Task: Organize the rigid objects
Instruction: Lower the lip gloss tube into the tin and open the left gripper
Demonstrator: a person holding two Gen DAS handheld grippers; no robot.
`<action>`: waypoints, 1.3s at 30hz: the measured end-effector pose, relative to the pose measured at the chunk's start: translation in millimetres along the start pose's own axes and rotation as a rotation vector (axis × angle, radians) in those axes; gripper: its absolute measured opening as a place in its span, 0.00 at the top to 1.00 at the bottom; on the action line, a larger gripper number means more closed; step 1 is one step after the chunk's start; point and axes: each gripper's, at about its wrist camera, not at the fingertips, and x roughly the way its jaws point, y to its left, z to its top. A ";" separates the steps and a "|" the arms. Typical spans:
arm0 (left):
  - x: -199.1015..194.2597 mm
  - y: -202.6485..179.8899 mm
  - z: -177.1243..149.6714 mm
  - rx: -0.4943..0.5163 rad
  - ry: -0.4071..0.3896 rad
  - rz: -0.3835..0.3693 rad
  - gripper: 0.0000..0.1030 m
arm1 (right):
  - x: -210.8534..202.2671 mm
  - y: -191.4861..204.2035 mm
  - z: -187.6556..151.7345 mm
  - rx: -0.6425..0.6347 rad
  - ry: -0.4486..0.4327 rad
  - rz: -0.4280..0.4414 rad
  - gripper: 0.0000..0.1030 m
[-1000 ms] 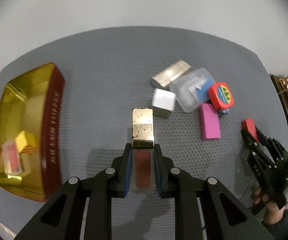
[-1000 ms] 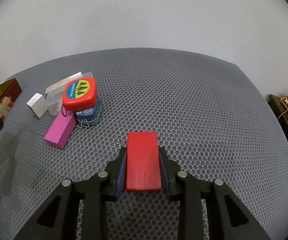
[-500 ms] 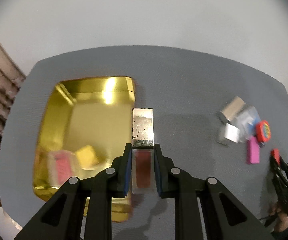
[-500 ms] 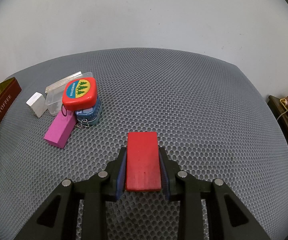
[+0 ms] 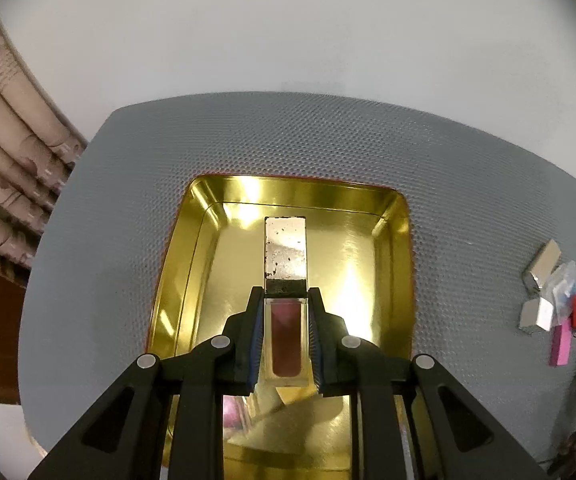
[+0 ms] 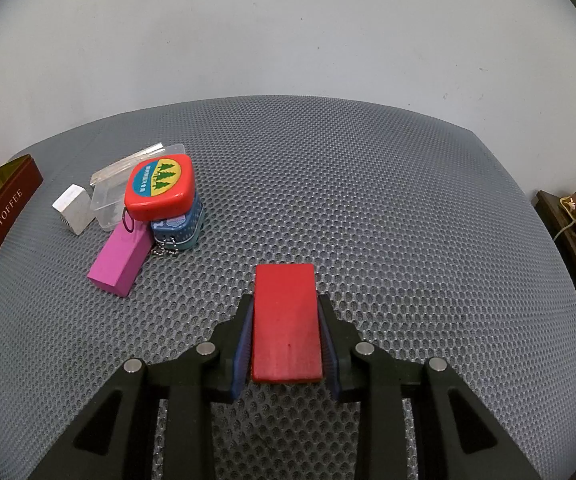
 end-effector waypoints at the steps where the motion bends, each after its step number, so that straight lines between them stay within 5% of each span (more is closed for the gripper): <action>1: 6.2 2.7 2.5 0.004 0.008 0.009 0.83 | 0.0 0.0 0.0 0.000 0.000 0.000 0.70; 24: 63.7 36.0 1.1 -0.043 0.100 0.090 0.83 | 0.5 -1.1 -0.9 0.000 0.000 -0.009 0.70; 39: 54.2 38.0 -5.0 -0.030 0.058 0.097 0.65 | -0.2 -0.2 -1.9 -0.005 0.000 -0.016 0.70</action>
